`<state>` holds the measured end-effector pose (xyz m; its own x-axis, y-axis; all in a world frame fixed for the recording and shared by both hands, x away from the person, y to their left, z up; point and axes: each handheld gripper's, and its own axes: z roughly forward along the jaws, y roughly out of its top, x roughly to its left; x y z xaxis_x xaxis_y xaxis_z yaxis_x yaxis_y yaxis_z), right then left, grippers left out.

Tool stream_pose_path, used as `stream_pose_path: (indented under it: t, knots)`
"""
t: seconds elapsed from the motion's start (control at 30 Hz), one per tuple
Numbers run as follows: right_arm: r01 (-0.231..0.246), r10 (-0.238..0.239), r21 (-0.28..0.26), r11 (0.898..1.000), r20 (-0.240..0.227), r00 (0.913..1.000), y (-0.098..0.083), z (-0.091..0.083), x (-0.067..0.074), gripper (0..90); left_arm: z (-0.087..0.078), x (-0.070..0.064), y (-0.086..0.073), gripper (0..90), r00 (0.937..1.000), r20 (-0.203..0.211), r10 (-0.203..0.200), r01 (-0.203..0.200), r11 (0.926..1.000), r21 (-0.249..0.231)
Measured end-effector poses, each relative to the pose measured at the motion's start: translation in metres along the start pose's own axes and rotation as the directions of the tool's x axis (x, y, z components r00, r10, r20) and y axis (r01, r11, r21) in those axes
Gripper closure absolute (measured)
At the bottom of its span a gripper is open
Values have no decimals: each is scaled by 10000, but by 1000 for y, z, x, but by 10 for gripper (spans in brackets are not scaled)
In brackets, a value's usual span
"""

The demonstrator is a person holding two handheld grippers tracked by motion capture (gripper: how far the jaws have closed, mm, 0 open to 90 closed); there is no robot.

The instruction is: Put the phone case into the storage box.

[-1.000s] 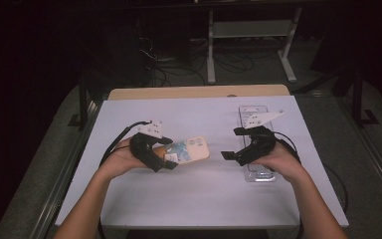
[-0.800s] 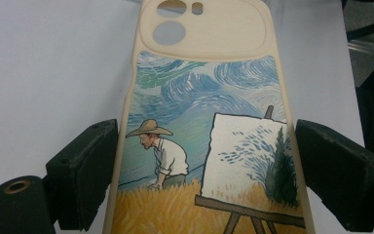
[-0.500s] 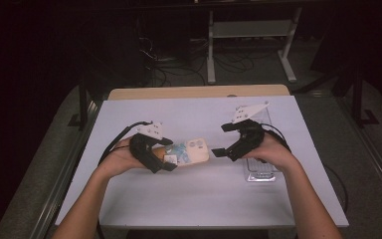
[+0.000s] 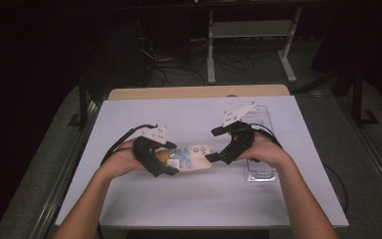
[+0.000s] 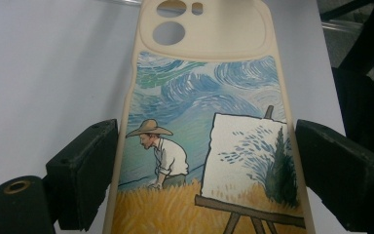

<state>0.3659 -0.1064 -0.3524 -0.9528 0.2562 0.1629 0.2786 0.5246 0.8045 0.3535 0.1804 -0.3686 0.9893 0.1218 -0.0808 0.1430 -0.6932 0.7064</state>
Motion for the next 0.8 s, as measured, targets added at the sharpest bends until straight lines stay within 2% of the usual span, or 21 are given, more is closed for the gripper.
stream_pose_path:
  t: [0.03, 0.07, 0.17, 0.2, 0.23, 0.27, 0.3, 0.47, 0.5, 0.7, 0.8]
  knots:
    - [66, -65, 50, 10000, -85, 9999, 0, 2, 1, 13, 1, -1, 0, 114, 10000, 56, -21, 22, 10000, -9]
    - [343, -342, 190, 9992, -50, 9994, -1, 4, 0, 13, 2, -2, 1, 114, 9999, 89, 94, -95, 9999, 57]
    - [523, -512, 339, 9981, -332, 9981, -1, 11, 2, 14, 4, -3, 2, 114, 9997, 151, 200, -202, 9998, 86]
    - [425, -406, 372, 9984, -490, 9980, 0, 13, 4, 13, 4, -4, 2, 114, 9996, 186, 214, -216, 9997, 98]
    - [655, -635, 423, 9970, -485, 9968, 0, 14, 4, 13, 4, -4, 2, 114, 9995, 203, 224, -227, 9997, 113]
    - [533, -507, 433, 9976, -587, 9970, 0, 16, 6, 14, 5, -5, 3, 114, 9992, 235, 316, -319, 9994, 126]
    - [781, -751, 480, 9958, -620, 9952, 0, 18, 6, 13, 5, -5, 3, 114, 9993, 239, 297, -300, 9995, 133]
    - [937, -875, 731, 9929, -843, 9926, 0, 24, 12, 13, 7, -8, 5, 114, 9983, 257, 522, -528, 9983, 233]
    - [1007, -941, 712, 9924, -917, 9913, 1, 26, 13, 13, 8, -9, 5, 114, 9986, 251, 456, -461, 9987, 211]
    - [1441, -1337, 891, 9855, -1132, 9845, 1, 36, 18, 13, 10, -14, 8, 114, 9976, 322, 618, -631, 9973, 386]
    - [1640, -1521, 1007, 9813, -1159, 9815, 1, 40, 20, 13, 10, -16, 10, 114, 9961, 281, 837, -850, 9952, 478]
